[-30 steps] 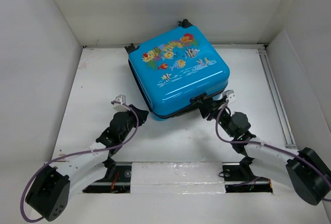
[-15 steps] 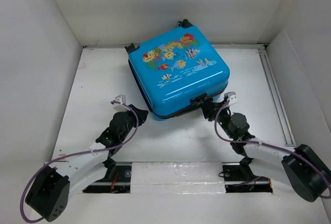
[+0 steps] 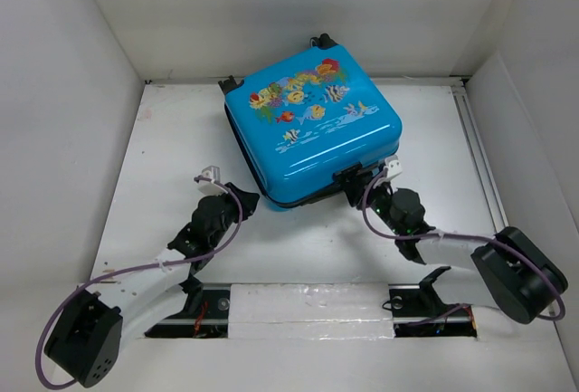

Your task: Pack the luggage

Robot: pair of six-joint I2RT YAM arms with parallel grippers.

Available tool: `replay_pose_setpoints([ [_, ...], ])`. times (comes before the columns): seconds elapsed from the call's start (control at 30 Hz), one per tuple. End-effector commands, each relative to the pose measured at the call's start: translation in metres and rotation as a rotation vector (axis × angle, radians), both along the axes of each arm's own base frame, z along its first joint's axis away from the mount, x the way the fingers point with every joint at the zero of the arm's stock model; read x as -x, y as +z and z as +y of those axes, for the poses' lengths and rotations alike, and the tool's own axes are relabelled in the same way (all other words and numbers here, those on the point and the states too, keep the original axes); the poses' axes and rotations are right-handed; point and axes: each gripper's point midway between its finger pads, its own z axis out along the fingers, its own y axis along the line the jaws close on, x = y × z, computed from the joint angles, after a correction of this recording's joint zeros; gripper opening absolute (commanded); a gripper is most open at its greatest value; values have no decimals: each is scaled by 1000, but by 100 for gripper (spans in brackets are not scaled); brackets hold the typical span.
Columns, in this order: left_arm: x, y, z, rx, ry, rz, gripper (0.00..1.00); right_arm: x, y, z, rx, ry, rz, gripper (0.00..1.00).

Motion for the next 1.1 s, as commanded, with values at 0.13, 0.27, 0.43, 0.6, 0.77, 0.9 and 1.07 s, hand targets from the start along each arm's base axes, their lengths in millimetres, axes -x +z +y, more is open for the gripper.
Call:
replay_pose_setpoints([
  [0.13,-9,12,-2,12,8,-46,20,-22,40,18,-61,41,-138,36],
  [0.27,-9,12,-4,14,-1,-45,20,-20,40,17,-99,41,-183,17],
  [0.43,-12,18,-6,11,-4,-59,20,-14,59,26,-167,98,-249,0],
  [0.6,-17,26,-7,18,5,-75,20,-5,71,36,-222,170,-253,0],
  [0.77,-24,40,-11,36,6,-104,20,15,75,42,-215,220,-168,0],
  [0.9,-31,38,-17,33,-3,-94,20,26,75,33,-122,192,-85,0],
  [1.07,-41,50,-33,52,-37,-113,20,48,67,50,-43,290,23,0],
])
